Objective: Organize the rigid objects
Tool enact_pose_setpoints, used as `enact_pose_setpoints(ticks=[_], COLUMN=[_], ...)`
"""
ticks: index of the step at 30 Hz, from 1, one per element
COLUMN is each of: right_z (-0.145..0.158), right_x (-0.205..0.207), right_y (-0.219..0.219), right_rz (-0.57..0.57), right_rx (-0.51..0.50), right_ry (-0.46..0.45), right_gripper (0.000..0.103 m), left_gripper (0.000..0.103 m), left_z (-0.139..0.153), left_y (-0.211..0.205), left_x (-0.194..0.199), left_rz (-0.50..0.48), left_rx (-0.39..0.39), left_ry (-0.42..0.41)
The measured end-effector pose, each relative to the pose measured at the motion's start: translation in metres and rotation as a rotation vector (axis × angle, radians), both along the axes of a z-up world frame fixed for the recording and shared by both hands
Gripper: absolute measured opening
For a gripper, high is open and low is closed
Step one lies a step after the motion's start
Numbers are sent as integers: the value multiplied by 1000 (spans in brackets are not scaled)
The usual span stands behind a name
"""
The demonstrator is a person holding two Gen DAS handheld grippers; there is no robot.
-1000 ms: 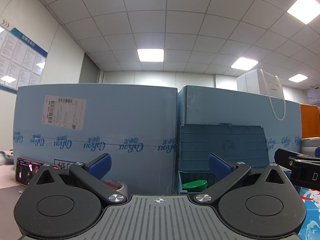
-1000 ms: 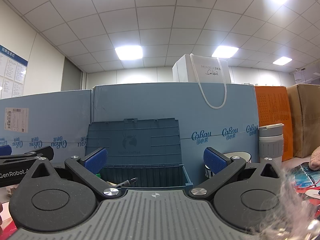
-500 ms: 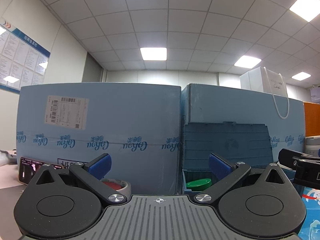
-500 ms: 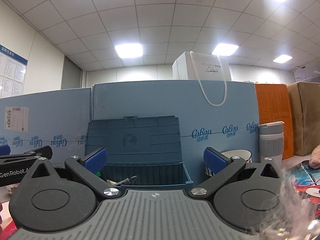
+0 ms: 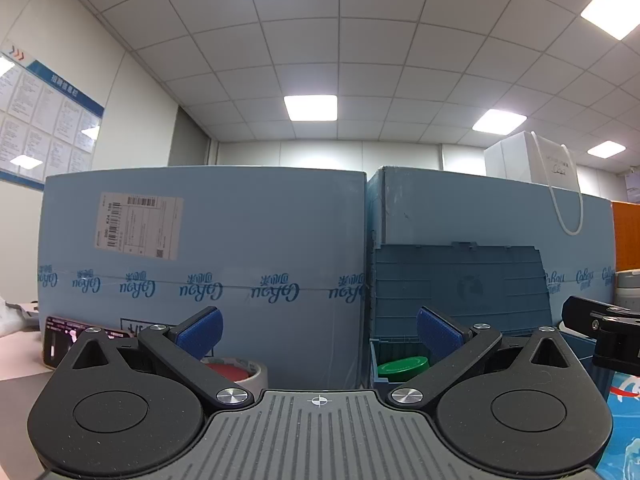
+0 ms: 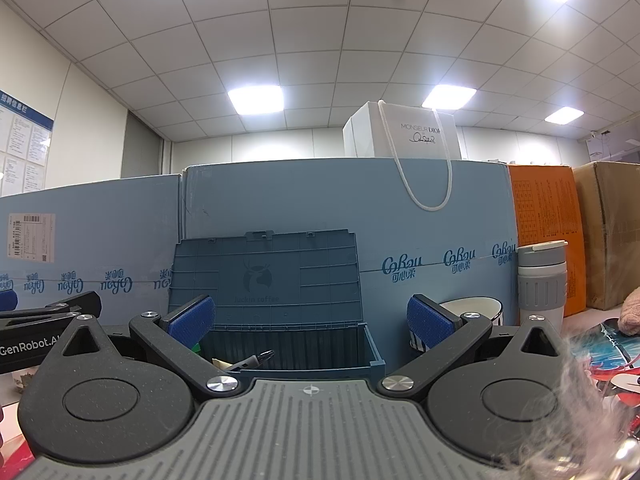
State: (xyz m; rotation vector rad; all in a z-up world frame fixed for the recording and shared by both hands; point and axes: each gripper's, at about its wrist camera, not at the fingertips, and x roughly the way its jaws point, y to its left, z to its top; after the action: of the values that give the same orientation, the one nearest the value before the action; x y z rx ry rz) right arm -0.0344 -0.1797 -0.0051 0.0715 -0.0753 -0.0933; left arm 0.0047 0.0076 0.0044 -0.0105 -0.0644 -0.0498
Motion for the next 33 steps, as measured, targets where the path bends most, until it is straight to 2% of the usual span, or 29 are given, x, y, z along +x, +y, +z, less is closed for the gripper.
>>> enact_pose_setpoints(ticks=[33], right_z=[-1], right_x=[3], right_y=[2], right_rz=[-10], right_rx=[-12], right_ry=[38], right_gripper=[103], left_gripper=[103], left_z=[0], left_y=[0], left_x=[0], left_rz=[-11], left_rx=[6], left_ry=[2])
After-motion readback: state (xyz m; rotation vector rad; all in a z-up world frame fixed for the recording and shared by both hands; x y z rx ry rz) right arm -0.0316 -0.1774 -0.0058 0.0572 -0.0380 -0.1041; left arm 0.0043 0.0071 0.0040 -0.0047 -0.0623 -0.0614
